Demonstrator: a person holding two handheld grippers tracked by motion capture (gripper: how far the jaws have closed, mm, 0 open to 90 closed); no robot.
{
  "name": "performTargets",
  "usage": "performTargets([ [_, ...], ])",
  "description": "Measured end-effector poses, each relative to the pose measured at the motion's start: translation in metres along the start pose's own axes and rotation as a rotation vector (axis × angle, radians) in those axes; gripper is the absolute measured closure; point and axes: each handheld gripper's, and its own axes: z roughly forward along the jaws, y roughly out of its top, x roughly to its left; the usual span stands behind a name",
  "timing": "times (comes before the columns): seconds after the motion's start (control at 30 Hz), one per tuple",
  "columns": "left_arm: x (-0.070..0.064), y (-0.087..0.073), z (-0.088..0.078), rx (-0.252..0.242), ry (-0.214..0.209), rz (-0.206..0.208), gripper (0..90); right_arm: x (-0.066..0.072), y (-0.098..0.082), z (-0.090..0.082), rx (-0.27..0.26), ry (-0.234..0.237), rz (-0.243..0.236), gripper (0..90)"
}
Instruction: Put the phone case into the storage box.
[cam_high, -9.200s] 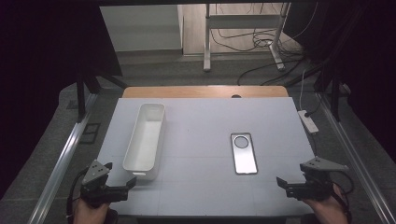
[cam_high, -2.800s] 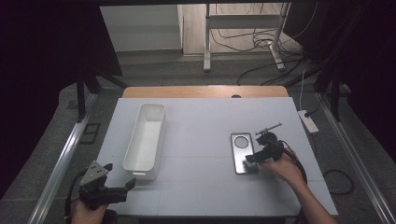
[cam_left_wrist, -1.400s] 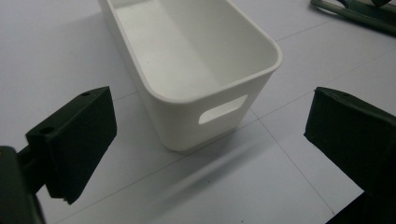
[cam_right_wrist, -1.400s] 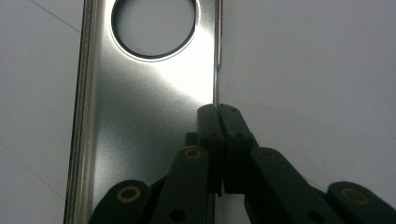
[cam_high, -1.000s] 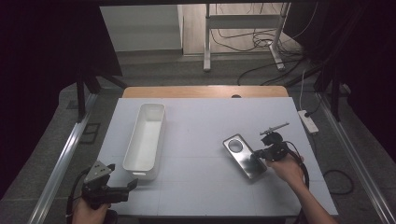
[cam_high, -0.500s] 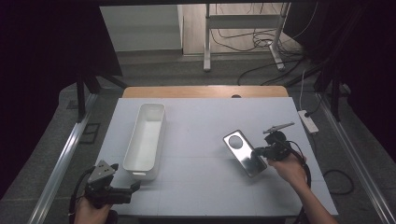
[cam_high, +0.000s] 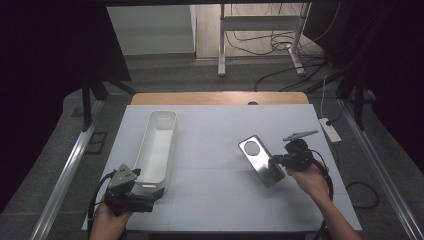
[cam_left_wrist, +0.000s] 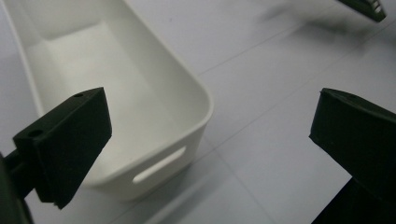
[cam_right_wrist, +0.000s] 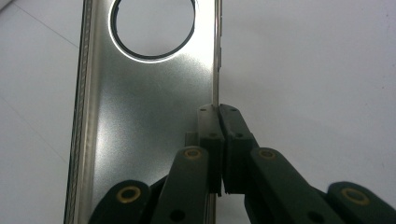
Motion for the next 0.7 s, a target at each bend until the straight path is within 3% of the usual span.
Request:
performTargets([
  [0.2, -0.003, 0.012, 0.013, -0.024, -0.060, -0.012, 0.1, 0.003, 0.003, -0.002, -0.022, 0.001, -0.015, 88.2],
  [0.37, -0.006, 0.020, 0.022, -0.028, -0.075, 0.002, 0.0, 0.005, 0.005, -0.003, -0.036, -0.003, -0.021, 88.2],
  [0.47, -0.009, 0.026, 0.029, -0.041, -0.110, 0.013, 0.1, 0.005, 0.005, -0.004, -0.044, -0.006, -0.024, 88.2],
  [0.7, -0.018, 0.037, 0.051, -0.022, -0.156, 0.035, 0.1, 0.009, 0.007, -0.005, -0.062, -0.017, -0.037, 88.2],
])
